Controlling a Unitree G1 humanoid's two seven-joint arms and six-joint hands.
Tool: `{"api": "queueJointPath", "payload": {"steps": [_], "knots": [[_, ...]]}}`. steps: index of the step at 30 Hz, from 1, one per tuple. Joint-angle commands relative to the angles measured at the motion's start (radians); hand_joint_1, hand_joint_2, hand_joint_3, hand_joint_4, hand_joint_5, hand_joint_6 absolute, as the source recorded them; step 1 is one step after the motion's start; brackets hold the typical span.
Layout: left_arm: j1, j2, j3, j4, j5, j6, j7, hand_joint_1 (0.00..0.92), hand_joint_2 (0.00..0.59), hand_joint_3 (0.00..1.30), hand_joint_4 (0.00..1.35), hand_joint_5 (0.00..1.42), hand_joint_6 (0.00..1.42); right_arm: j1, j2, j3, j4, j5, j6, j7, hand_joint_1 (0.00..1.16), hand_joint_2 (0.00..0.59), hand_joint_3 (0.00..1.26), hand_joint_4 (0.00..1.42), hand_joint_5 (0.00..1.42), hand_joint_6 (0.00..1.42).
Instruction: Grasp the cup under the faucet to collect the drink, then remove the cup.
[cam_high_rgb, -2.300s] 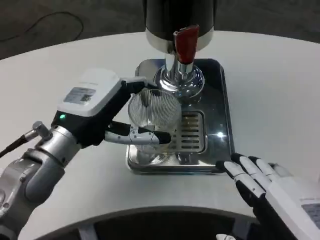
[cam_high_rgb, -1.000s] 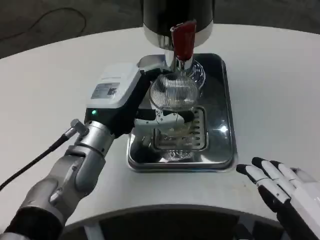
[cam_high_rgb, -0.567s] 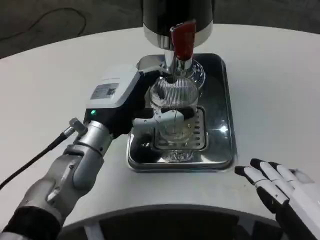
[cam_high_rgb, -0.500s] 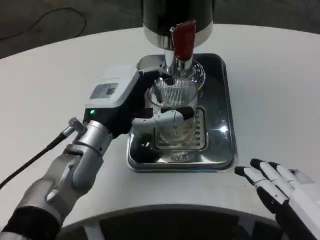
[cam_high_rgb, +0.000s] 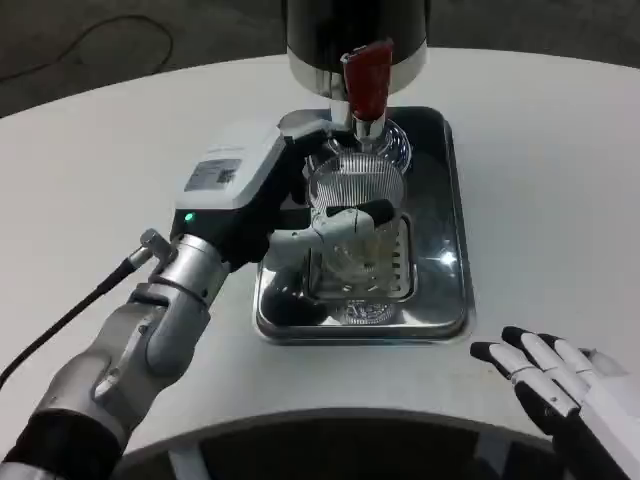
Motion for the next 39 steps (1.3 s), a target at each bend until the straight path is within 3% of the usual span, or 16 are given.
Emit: {"api": "queueJointPath", "payload": {"steps": [1, 14, 22, 26, 34, 35, 37, 39], "knots": [[-0.009, 0.011, -0.002, -0.017, -0.006, 0.001, -0.012, 0.109, 0.098, 0.24, 0.28, 0.65, 1.04, 0.014, 0.013, -0.005, -0.015, 0.017, -0.013, -0.004, 0.29, 0.441, 0.09, 0.0, 0.0, 0.0], [0.036, 0.026, 0.026, -0.086, -0.032, -0.031, 0.016, 0.105, 0.102, 0.21, 0.24, 0.63, 1.02, 0.027, 0.019, -0.004, -0.015, 0.021, -0.014, -0.01, 0.3, 0.447, 0.1, 0.0, 0.0, 0.0], [0.117, 0.075, 0.064, -0.201, -0.045, -0.044, 0.006, 0.144, 0.124, 0.23, 0.27, 0.65, 1.05, 0.021, 0.023, 0.009, -0.015, 0.015, -0.007, -0.01, 0.3, 0.448, 0.11, 0.0, 0.0, 0.0], [0.185, 0.113, 0.114, -0.279, -0.076, -0.054, -0.006, 0.152, 0.127, 0.26, 0.3, 0.66, 1.06, 0.008, 0.023, 0.019, -0.015, 0.008, 0.001, -0.008, 0.3, 0.448, 0.11, 0.0, 0.0, 0.0], [0.314, 0.157, 0.235, -0.445, -0.222, -0.103, -0.077, 0.107, 0.151, 0.38, 0.43, 0.62, 0.8, 0.0, 0.027, 0.045, -0.015, -0.012, 0.017, -0.005, 0.3, 0.449, 0.11, 0.0, 0.0, 0.0], [0.335, 0.168, 0.259, -0.469, -0.275, -0.122, -0.106, 0.102, 0.152, 0.39, 0.44, 0.6, 0.75, -0.002, 0.028, 0.048, -0.015, -0.015, 0.019, -0.006, 0.3, 0.45, 0.11, 0.0, 0.0, 0.0], [0.361, 0.192, 0.299, -0.493, -0.423, -0.16, -0.21, 0.078, 0.162, 0.4, 0.43, 0.51, 0.5, -0.005, 0.029, 0.054, -0.015, -0.021, 0.024, -0.007, 0.3, 0.451, 0.11, 0.0, 0.0, 0.0], [0.366, 0.207, 0.319, -0.493, -0.56, -0.183, -0.324, 0.036, 0.171, 0.34, 0.32, 0.42, 0.38, -0.007, 0.028, 0.061, -0.015, -0.027, 0.03, -0.005, 0.3, 0.452, 0.11, 0.0, 0.0, 0.0]]}}
